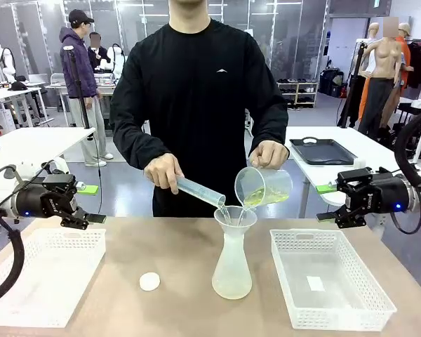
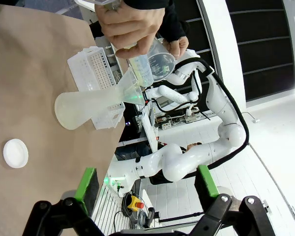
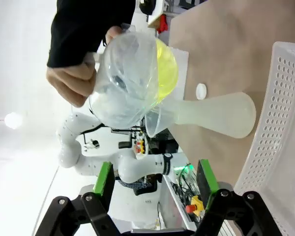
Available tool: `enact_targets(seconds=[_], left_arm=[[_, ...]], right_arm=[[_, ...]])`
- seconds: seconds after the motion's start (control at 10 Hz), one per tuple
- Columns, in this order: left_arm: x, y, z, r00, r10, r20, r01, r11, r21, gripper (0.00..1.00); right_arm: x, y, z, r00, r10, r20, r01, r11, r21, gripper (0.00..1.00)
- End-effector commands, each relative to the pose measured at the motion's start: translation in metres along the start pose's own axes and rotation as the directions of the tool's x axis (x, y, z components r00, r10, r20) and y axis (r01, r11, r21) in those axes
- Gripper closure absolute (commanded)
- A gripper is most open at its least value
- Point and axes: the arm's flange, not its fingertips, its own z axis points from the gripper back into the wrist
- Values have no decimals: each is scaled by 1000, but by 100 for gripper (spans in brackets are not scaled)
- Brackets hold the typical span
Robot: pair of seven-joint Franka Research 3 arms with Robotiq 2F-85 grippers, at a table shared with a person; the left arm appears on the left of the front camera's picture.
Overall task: Prepare the solutions needed for the experiment.
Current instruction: Once the solution is in the Big flask , pick up the Plastic Funnel and place it back into the right Organizing basket.
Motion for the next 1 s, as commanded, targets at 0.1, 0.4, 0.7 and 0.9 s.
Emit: enact_targets(seconds=[0.1, 0.4, 0.7, 0.9], left_arm=[[0, -1, 1, 1000, -13, -11, 13, 1000, -2, 0], [0, -1, 1, 1000, -13, -11, 13, 1000, -2, 0], [0, -1, 1, 1000, -13, -11, 13, 1000, -2, 0], [0, -1, 1, 1000, -13, -11, 13, 1000, -2, 0]], right_arm=[[5, -2, 3, 998, -39, 57, 37, 999, 33, 15], [3, -7, 7, 999, -22, 48, 20, 999, 27, 15], [3, -7, 7, 999, -22, 48, 20, 999, 27, 15], [3, -7, 7, 999, -22, 48, 20, 999, 27, 15]])
